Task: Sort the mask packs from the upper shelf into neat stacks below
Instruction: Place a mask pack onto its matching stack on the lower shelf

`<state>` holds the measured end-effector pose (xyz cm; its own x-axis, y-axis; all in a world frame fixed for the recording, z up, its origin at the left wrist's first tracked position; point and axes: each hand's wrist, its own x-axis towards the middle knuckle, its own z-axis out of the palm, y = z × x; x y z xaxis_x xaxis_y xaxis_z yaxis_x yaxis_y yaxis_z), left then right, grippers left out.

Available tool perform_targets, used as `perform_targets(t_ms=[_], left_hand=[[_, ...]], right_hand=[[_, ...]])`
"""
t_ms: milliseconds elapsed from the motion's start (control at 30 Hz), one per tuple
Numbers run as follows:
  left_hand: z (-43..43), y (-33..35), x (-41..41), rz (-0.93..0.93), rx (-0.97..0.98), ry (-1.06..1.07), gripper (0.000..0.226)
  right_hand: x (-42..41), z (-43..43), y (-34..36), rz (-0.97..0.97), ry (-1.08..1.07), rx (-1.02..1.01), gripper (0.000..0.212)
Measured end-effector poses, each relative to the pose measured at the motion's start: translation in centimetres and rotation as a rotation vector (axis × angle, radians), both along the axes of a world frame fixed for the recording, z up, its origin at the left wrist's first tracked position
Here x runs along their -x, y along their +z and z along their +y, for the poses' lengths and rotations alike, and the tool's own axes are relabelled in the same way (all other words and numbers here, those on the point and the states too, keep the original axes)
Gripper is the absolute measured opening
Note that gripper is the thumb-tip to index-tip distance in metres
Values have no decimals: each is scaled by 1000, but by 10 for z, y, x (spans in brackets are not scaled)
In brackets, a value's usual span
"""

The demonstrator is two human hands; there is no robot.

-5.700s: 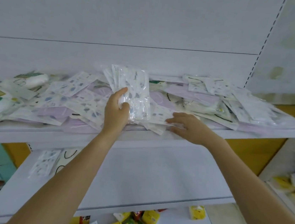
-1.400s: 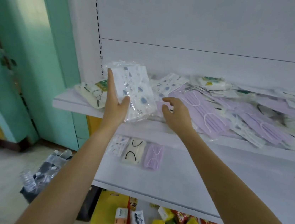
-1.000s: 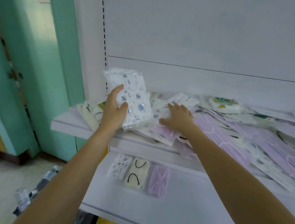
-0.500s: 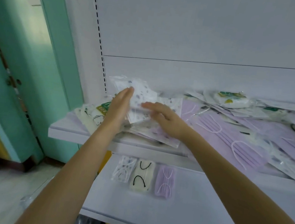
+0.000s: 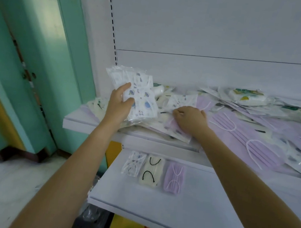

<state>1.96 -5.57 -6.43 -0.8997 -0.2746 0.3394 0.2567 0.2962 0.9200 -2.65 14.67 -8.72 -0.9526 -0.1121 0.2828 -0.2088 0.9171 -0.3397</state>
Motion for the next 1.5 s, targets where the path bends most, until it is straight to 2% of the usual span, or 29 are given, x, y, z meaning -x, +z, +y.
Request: perform_targets(t_ms=[100, 167, 200, 233, 333, 367, 467, 567, 633, 733, 833, 967, 1033, 1200, 1333, 1433, 1500], left_hand=[[-2, 0, -6, 3, -24, 21, 46], [-2, 1, -9, -5, -60, 6, 41], [-1, 3, -10, -19, -83, -9, 41], [1, 4, -11, -31, -110, -32, 43], [10, 3, -16, -19, -175, -98, 41], [14, 2, -22, 5, -170, -112, 36], [12, -8, -40, 67, -140, -107, 41], [-2, -20, -65, 82, -197, -60, 47], [-16, -31, -84, 95, -268, -45, 60], [-38, -60, -118, 81, -302, -49, 90], [-50, -96, -149, -68, -301, 15, 100], [-52, -140, -179, -235, -296, 47, 67], [-52, -160, -185, -323, -284, 59, 60], [-55, -212, -173, -512, -268, 69, 61], [-65, -241, -146, -876, -424, 72, 73], [-66, -255, -113, -876, -612, 36, 55], [-63, -259, -85, -852, -622, 71, 52]], right_hand=[[-8, -4, 4, 159, -22, 417, 36], [-23, -8, 11, 270, 75, 692, 35], [-32, -11, 15, 294, 176, 754, 35], [-39, -16, 16, 299, 296, 727, 35], [-54, -30, 3, 223, 587, 392, 40], [-57, -33, -1, 178, 638, 343, 40], [-69, -39, -7, 101, 677, 452, 33], [-89, -46, -6, 121, 661, 674, 29], [-105, -57, -9, 106, 580, 814, 41], [-129, -77, -28, -168, 550, 940, 62], [-157, -95, -57, -258, 650, 927, 53], [-180, -112, -108, -348, 610, 931, 64], [-184, -118, -134, -403, 554, 946, 61], [-181, -123, -185, -572, 362, 952, 59], [-147, -124, -212, -637, 183, 986, 61], [-108, -125, -226, -645, 77, 1009, 59], [-82, -126, -230, -691, 42, 980, 60]])
